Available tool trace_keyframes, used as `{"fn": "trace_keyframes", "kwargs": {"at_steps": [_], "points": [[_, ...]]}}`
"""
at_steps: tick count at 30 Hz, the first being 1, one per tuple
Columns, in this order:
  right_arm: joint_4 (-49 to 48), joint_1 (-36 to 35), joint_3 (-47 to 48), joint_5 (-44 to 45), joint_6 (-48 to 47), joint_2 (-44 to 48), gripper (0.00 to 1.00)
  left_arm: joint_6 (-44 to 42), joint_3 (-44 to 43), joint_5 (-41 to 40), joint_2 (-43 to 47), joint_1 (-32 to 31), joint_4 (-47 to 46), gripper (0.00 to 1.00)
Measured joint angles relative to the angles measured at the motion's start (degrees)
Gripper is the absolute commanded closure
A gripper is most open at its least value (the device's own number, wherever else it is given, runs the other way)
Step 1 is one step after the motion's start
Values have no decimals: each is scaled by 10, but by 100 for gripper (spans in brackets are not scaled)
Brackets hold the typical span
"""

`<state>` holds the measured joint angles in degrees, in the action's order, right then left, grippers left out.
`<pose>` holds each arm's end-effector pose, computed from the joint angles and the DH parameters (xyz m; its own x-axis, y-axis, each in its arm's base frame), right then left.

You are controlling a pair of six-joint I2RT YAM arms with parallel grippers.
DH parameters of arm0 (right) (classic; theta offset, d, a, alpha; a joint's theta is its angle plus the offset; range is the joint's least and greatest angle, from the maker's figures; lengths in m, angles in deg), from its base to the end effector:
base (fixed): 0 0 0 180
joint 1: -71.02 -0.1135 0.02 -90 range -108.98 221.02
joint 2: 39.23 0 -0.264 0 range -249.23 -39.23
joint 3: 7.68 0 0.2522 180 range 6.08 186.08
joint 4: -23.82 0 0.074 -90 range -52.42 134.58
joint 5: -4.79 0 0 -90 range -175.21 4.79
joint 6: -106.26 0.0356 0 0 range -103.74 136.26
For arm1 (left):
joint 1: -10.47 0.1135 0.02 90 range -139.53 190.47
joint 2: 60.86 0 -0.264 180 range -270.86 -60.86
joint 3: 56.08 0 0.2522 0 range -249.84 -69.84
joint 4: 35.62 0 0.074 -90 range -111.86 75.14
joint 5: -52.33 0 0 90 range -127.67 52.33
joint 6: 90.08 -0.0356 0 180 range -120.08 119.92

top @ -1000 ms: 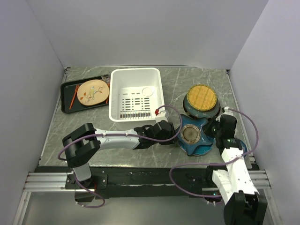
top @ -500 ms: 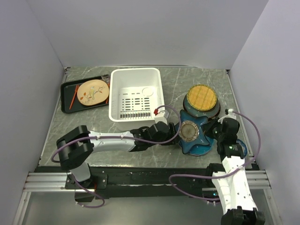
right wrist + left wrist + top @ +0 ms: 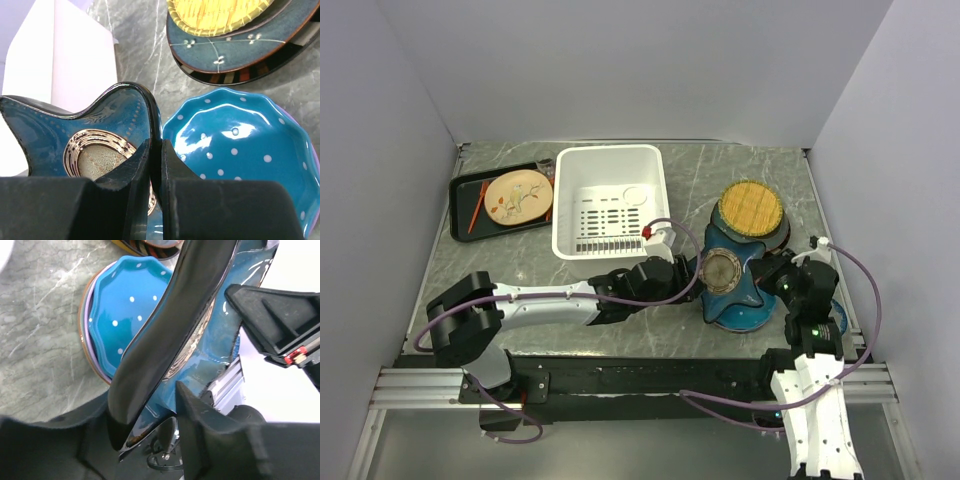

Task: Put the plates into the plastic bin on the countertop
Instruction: Pick up the plate from the corner of the board.

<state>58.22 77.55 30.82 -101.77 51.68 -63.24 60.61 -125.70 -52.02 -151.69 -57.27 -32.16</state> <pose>0.1250 -0.0041 0.2472 -0.3668 0.6011 -0.7100 0.0679 0.7784 0.6240 0.1436 -0.3275 0.2409 -0.7848 -0.3127 -0.5351 0.2593 0.6185 -0.7418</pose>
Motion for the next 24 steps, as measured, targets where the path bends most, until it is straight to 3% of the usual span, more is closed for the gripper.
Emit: {"fn": "trace_keyframes", "kwargs": {"at_steps": [8, 11, 17, 20, 24], "points": [[-18, 1, 0, 0, 34, 13, 100, 30, -4, -34, 14, 6, -13, 92], [-34, 1, 0, -4, 43, 15, 100, 30, -8, -41, 21, 8, -10, 99], [-44, 1, 0, -5, 44, 18, 98, 27, -20, -48, 22, 7, 6, 99], [-46, 1, 0, -7, 44, 18, 89, 25, -26, -50, 22, 7, 16, 99], [-48, 1, 0, -8, 44, 18, 70, 23, -32, -53, 22, 8, 26, 99]]}}
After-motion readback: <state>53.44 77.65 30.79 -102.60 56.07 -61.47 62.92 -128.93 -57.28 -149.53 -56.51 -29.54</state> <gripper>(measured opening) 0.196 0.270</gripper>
